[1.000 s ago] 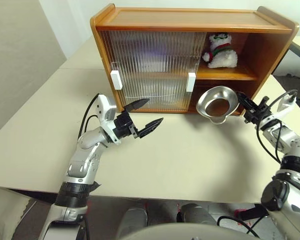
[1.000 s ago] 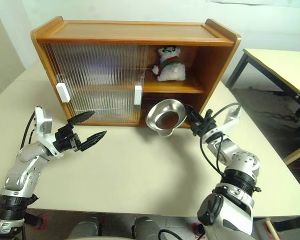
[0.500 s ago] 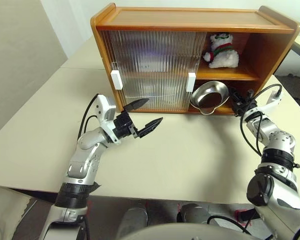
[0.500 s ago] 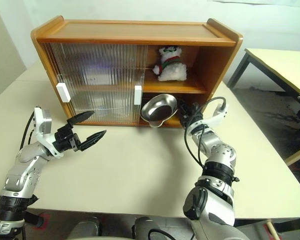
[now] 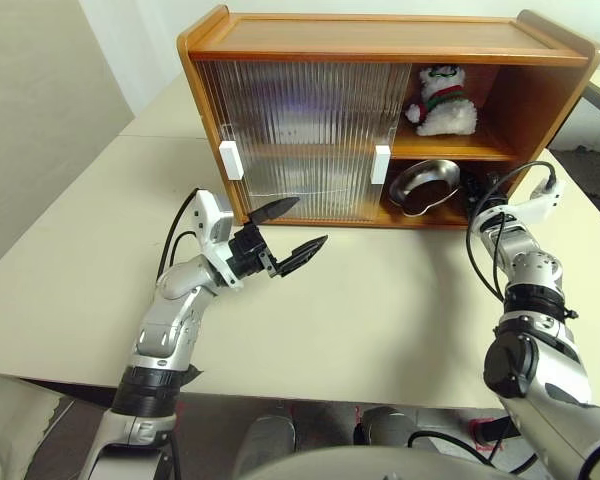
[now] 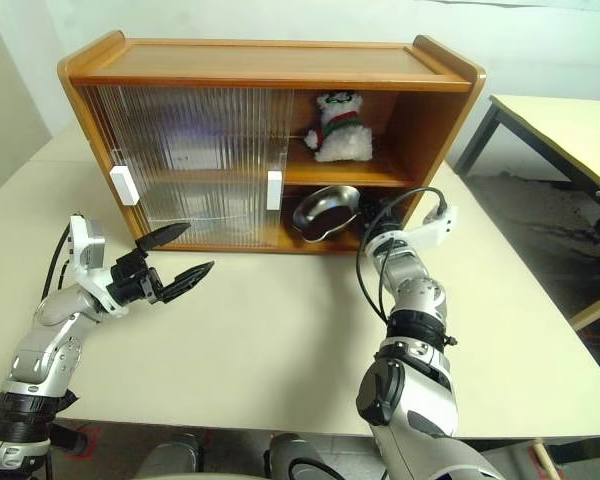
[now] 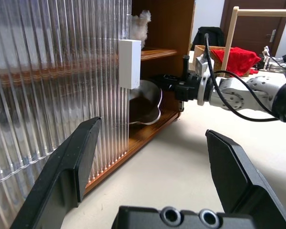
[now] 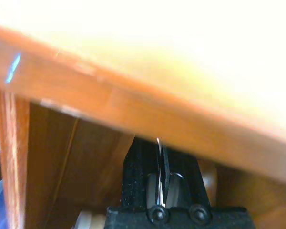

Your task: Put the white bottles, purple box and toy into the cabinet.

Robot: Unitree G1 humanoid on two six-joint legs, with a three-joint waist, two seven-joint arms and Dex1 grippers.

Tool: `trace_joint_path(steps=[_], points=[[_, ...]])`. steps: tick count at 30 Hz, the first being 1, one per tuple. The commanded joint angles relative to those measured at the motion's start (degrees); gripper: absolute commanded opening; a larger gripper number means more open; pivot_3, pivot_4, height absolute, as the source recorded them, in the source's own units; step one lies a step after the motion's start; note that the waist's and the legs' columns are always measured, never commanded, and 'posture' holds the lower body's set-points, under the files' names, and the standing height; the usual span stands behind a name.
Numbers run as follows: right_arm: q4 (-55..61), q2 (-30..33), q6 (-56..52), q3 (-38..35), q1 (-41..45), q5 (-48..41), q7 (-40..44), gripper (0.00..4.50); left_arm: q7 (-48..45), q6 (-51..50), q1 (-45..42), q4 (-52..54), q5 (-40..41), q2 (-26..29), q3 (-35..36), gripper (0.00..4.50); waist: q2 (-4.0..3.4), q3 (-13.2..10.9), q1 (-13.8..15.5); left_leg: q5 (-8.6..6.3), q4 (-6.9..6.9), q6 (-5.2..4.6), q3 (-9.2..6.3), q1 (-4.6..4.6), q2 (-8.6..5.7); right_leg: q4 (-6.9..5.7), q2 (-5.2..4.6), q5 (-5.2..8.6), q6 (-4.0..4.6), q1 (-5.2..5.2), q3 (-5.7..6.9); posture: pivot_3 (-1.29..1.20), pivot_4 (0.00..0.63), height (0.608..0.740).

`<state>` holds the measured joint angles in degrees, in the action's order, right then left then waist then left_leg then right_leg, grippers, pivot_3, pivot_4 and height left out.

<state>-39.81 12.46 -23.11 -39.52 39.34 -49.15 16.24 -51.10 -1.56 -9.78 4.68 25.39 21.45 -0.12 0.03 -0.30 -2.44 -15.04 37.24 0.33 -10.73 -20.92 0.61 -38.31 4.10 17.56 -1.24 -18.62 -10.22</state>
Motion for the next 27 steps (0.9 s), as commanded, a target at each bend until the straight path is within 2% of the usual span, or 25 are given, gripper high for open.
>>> trace_joint_path(steps=[1, 5, 6, 9, 18, 27], points=[[-2.88, -0.01, 3.35, 0.36, 1.01, 1.68, -0.72, 0.01, -0.19, 0.15, 0.54, 1.3, 0.05, 0.12, -0.25, 4.5, 0.0, 0.0, 0.0, 0.0, 0.0, 0.0, 0.0, 0.0, 0.01, 0.0, 0.0, 0.0, 0.01, 0.0, 0.0, -0.04, 0.0, 0.74], [-4.72, -0.3, 4.48, 0.76, 1.73, 2.17, -0.56, 0.01, -0.19, 0.1, 0.57, 1.35, 0.03, 0.15, -0.25, 4.5, -0.01, 0.01, 0.02, 0.0, 0.0, 0.0, 0.0, 0.01, 0.02, 0.0, 0.0, -0.02, 0.03, 0.0, 0.01, -0.04, 0.0, 0.74], [-4.91, -0.38, 4.3, 1.03, 1.77, 2.3, -0.43, 0.25, -0.18, 0.12, 0.57, 1.35, 0.0, 0.15, -0.24, 4.5, -0.01, 0.01, 0.02, 0.0, 0.0, 0.0, 0.0, 0.02, 0.02, 0.0, 0.0, -0.03, 0.03, 0.01, 0.01, -0.04, 0.0, 0.74], [-5.15, -0.37, 3.95, 1.52, 1.78, 2.72, -0.1, 1.11, -0.12, 0.0, 0.42, 1.35, 0.04, 0.19, -0.17, 4.5, -0.02, 0.01, 0.01, 0.0, 0.0, 0.0, 0.01, 0.03, 0.04, 0.0, 0.0, -0.05, 0.06, 0.0, 0.02, -0.04, 0.0, 0.74], [-2.9, 3.0, -0.62, 7.3, -2.21, 6.49, 7.11, 4.46, -0.07, 0.08, 0.5, 1.46, 0.22, 0.02, -0.13, 4.5, -0.03, 0.01, 0.28, 0.0, 0.0, 0.01, 0.01, 0.01, 0.04, 0.03, 0.0, -0.05, 0.06, 0.02, 0.04, -0.04, 0.0, 0.74], [14.25, 13.15, -11.67, 20.28, -15.76, 12.22, 19.78, 4.46, -0.13, -0.32, 1.69, 2.76, 0.94, 0.17, 0.21, 4.5, -0.01, 0.01, 0.69, 0.02, 0.09, 0.03, 0.05, 0.06, -0.04, 0.05, 0.03, -0.01, -0.02, 0.19, 0.05, -0.03, 0.0, 0.74]])
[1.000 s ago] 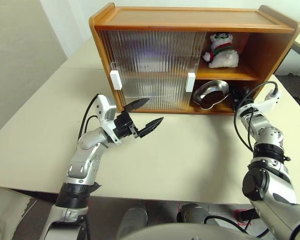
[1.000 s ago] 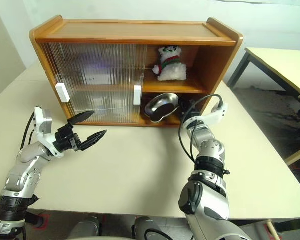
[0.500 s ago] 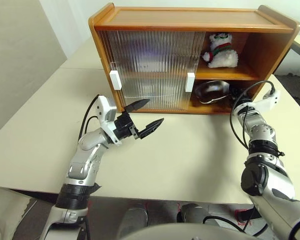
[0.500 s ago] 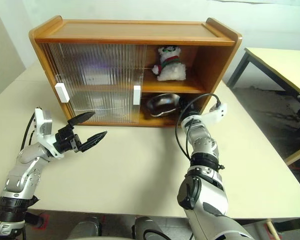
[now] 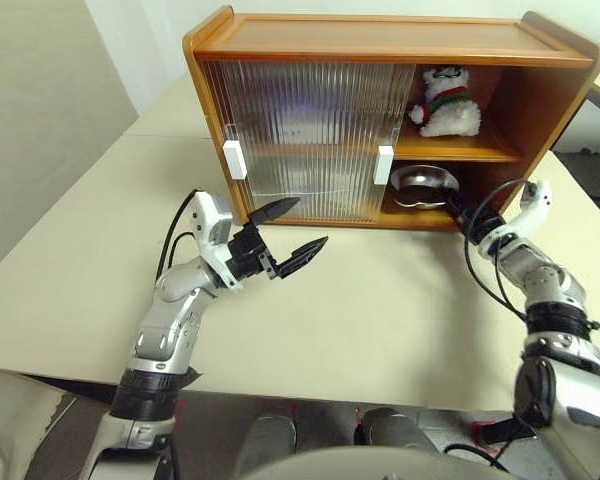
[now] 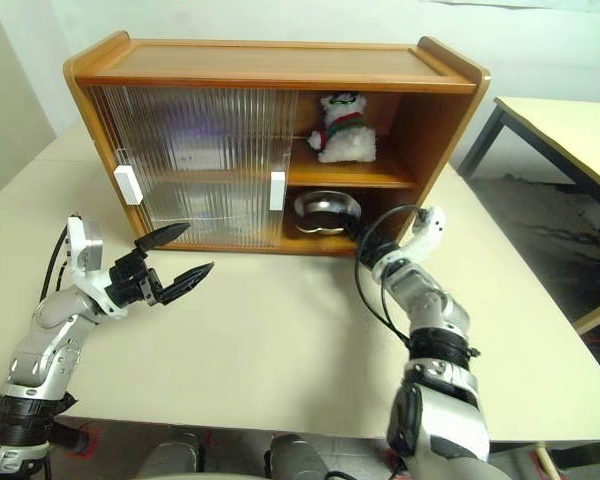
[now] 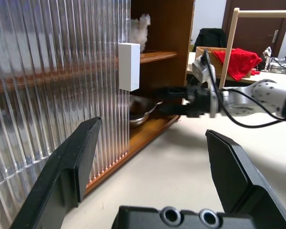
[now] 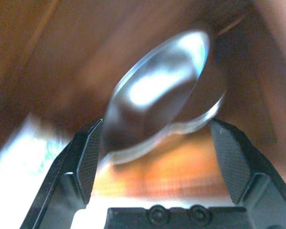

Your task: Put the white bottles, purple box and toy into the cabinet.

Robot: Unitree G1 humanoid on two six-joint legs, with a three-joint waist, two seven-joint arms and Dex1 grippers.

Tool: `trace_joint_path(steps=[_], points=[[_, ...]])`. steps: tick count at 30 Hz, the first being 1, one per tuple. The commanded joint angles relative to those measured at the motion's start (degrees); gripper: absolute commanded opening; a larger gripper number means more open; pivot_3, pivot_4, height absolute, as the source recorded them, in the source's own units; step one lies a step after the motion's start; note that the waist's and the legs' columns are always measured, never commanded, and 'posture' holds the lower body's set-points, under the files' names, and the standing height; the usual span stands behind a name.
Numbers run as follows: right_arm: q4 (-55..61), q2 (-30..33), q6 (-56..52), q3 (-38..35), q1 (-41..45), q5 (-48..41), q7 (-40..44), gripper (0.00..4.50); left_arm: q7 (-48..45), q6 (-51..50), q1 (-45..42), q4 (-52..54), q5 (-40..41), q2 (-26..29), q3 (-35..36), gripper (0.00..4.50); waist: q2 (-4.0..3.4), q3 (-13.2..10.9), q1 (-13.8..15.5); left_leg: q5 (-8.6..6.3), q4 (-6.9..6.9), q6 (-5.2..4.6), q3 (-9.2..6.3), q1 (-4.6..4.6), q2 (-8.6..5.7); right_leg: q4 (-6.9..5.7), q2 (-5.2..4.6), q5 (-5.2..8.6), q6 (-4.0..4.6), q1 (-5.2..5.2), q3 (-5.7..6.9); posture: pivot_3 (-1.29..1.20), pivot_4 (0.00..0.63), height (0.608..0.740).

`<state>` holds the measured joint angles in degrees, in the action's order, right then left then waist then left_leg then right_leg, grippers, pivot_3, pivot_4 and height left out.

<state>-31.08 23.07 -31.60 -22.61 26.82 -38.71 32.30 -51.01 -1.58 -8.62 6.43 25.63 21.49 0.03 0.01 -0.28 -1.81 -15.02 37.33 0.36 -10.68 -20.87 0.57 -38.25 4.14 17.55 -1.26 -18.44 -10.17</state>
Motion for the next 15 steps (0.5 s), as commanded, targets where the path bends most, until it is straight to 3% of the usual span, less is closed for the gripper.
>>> trace_joint_path(steps=[1, 7, 10, 15], points=[[7.23, 3.4, -3.62, 3.78, -4.54, 1.85, 4.72, 4.46, -0.2, -0.35, 0.62, 1.11, 0.76, 0.14, 0.08, 4.5, 0.01, -0.01, 0.07, 0.0, 0.02, 0.0, -0.01, 0.0, -0.03, 0.0, 0.0, 0.03, -0.03, 0.03, 0.0, -0.03, 0.001, 0.74], [15.73, 6.88, -5.99, 8.13, -10.41, 2.85, 10.61, 4.46, -0.22, -0.42, 1.18, 1.21, 1.16, 0.48, 0.22, 4.5, 0.05, -0.03, -0.02, 0.0, 0.34, 0.01, 0.04, 0.04, -0.05, -0.01, 0.01, 0.31, 0.32, 0.14, -0.05, -0.04, 0.005, 0.74], [21.5, 6.89, -9.25, 11.37, -12.08, 1.27, 13.65, 3.52, -0.25, -0.62, 1.47, 1.4, 1.38, 0.84, 0.4, 4.5, 0.08, -0.05, -0.03, 0.01, 0.41, 0.02, 0.05, 0.06, -0.05, -0.02, 0.01, 0.35, 0.16, 0.18, -0.05, -0.04, 0.006, 0.74], [25.62, 1.91, -11.78, 12.75, -7.41, -0.75, 11.64, 1.64, -0.38, -0.53, 1.49, 1.1, 1.47, 1.48, 0.85, 4.5, 0.09, -0.06, -0.1, 0.08, 0.41, 0.13, 0.07, 0.14, -0.05, -0.05, 0.03, 0.32, 0.03, 0.16, -0.04, -0.04, 0.0, 0.74]])
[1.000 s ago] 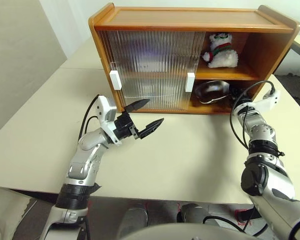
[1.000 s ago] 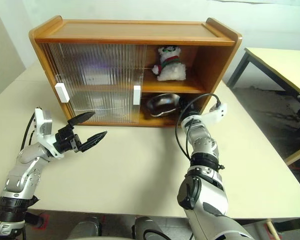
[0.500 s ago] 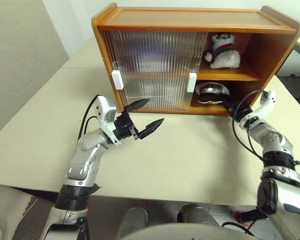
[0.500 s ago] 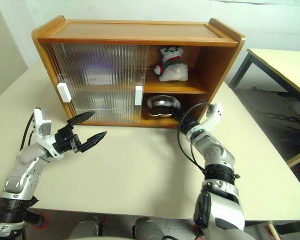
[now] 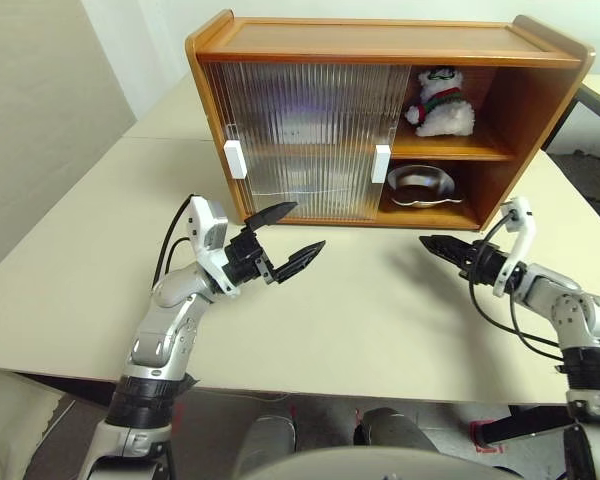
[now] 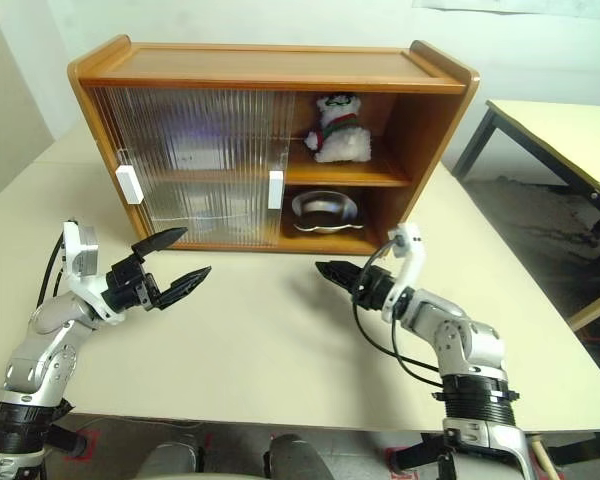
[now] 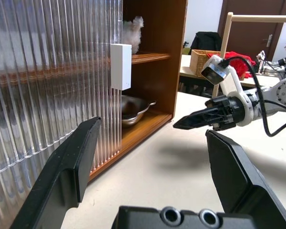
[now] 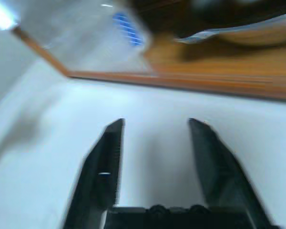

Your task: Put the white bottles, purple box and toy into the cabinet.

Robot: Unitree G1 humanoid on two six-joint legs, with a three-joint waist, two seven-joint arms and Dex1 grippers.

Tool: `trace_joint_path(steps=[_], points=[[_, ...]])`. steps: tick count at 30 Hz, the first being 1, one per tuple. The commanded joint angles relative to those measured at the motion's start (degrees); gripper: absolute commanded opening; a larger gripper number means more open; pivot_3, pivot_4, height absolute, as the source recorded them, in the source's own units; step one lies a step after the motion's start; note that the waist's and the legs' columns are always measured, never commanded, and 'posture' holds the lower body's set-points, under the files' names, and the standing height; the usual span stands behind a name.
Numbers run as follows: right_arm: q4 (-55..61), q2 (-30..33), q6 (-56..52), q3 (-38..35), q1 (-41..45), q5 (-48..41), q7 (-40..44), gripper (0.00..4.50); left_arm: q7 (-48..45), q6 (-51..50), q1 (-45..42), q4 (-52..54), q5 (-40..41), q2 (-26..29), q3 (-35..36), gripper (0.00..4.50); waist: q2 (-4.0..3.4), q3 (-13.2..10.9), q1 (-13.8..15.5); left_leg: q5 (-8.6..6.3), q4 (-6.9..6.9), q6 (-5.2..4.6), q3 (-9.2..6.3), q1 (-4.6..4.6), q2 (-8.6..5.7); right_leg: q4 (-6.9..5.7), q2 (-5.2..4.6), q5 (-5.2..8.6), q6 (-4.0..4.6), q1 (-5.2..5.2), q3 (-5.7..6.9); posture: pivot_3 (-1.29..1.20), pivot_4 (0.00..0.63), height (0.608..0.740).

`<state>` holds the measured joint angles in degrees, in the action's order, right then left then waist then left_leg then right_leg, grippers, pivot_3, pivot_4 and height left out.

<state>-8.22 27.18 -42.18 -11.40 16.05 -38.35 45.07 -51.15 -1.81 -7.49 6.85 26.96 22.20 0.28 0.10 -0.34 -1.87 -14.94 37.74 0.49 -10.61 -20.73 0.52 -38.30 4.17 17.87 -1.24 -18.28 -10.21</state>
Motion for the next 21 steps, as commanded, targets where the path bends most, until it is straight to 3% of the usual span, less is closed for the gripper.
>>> trace_joint_path(steps=[1, 4, 5, 12, 21], points=[[3.13, -3.43, -1.22, 1.81, 4.55, -1.14, -1.65, 1.28, -0.16, -0.31, 0.38, 0.71, 0.17, 0.85, 0.68, 4.5, 0.0, 0.0, -0.09, 0.01, -0.01, 0.01, 0.0, 0.03, 0.01, -0.01, 0.0, -0.04, 0.04, -0.04, 0.0, -0.04, 0.0, 0.74], [3.61, -7.15, 0.0, 2.36, 7.52, -0.17, -3.82, 0.13, -0.09, -0.25, 0.4, 0.71, 0.15, 1.02, 0.81, 4.5, 0.0, 0.01, -0.02, 0.02, -0.06, 0.03, -0.04, 0.09, 0.05, -0.02, 0.0, -0.29, 0.4, -0.11, 0.06, -0.03, 0.0, 0.74], [3.66, -8.58, 1.05, 2.31, 8.32, 0.29, -4.8, 0.05, -0.06, -0.24, 0.44, 0.78, 0.12, 1.03, 0.85, 4.5, 0.01, 0.01, 0.09, 0.02, -0.08, 0.03, -0.05, 0.13, 0.07, -0.02, 0.0, -0.34, 0.5, -0.17, 0.06, -0.03, 0.0, 0.74], [4.11, -16.4, 3.15, 1.46, 11.67, -0.43, -9.87, 0.05, 0.09, -0.03, 0.73, 0.89, -0.16, 0.86, 0.82, 4.5, 0.01, 0.03, 0.42, 0.01, -0.3, 0.03, -0.14, -0.06, 0.1, -0.01, -0.03, -0.32, 0.78, -0.46, 0.12, -0.02, 0.0, 0.74], [2.31, -20.62, 9.7, 0.31, 14.16, 1.46, -14.57, 0.05, 0.17, 0.14, 0.96, 0.65, -0.55, 0.43, 0.2, 4.5, 0.01, 0.03, 0.41, 0.05, -0.47, 0.09, -0.14, -0.16, 0.13, -0.01, -0.02, -0.37, 0.64, -0.5, 0.15, -0.01, 0.0, 0.74]])
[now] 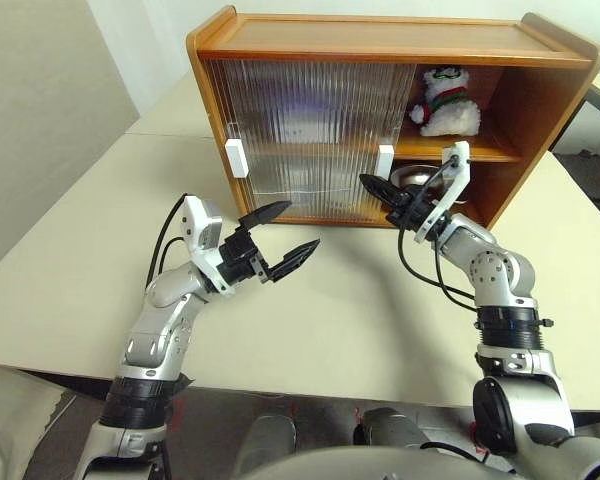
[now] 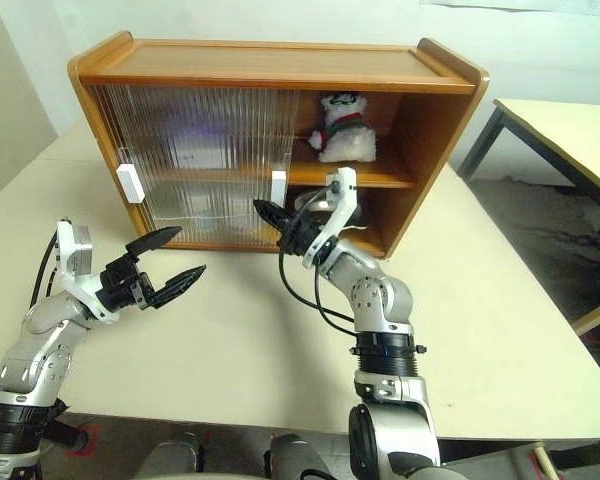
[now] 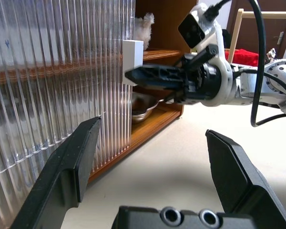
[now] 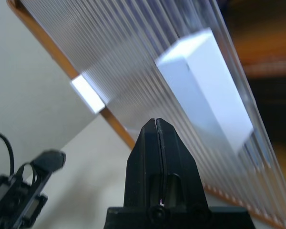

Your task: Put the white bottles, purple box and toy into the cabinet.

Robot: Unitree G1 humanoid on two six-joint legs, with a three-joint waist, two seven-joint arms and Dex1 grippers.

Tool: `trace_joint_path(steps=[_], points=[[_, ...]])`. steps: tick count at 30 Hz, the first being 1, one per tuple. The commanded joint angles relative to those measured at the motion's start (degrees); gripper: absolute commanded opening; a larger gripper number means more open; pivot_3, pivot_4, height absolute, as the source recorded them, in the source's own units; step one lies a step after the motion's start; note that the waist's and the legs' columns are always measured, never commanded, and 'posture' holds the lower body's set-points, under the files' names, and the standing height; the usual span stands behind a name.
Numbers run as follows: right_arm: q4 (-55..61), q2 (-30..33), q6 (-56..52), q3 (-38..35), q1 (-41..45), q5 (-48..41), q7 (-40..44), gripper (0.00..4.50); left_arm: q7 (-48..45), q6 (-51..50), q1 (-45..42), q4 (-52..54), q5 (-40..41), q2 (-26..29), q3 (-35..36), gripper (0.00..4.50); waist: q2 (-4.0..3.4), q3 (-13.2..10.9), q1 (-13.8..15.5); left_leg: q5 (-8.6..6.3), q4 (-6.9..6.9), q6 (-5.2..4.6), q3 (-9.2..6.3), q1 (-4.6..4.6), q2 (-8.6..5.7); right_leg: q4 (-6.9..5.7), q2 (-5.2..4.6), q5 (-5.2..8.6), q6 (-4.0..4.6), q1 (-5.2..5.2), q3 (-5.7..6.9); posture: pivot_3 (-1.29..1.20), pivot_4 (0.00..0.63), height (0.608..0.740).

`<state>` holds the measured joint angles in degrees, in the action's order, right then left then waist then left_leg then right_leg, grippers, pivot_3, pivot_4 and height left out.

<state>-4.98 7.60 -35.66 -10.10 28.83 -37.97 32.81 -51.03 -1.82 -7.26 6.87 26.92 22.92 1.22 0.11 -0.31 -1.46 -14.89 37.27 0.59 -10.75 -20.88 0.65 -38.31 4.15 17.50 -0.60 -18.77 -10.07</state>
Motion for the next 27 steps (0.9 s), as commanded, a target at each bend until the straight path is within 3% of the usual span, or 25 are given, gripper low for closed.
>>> trace_joint_path(steps=[1, 27], points=[[-1.16, -1.27, 3.71, -1.12, 1.54, 1.12, -2.8, 0.05, 0.1, 0.17, 0.73, 0.62, -0.55, -0.39, -0.81, 4.5, 0.0, 0.0, -0.01, 0.0, -0.01, 0.0, 0.0, 0.0, 0.01, 0.0, 0.0, 0.04, 0.08, -0.02, 0.0, -0.01, 0.0, 0.74], [-2.66, 0.28, 12.42, -2.78, 1.34, 6.11, -11.32, 0.05, -0.85, 0.8, -1.16, -1.42, -0.9, -1.79, -1.51, 4.5, 0.0, 0.0, 0.02, 0.03, 0.21, 0.01, -0.07, 0.03, 0.02, 0.0, -0.04, -0.09, 0.1, -0.17, 0.01, -0.04, 0.0, 0.74]])
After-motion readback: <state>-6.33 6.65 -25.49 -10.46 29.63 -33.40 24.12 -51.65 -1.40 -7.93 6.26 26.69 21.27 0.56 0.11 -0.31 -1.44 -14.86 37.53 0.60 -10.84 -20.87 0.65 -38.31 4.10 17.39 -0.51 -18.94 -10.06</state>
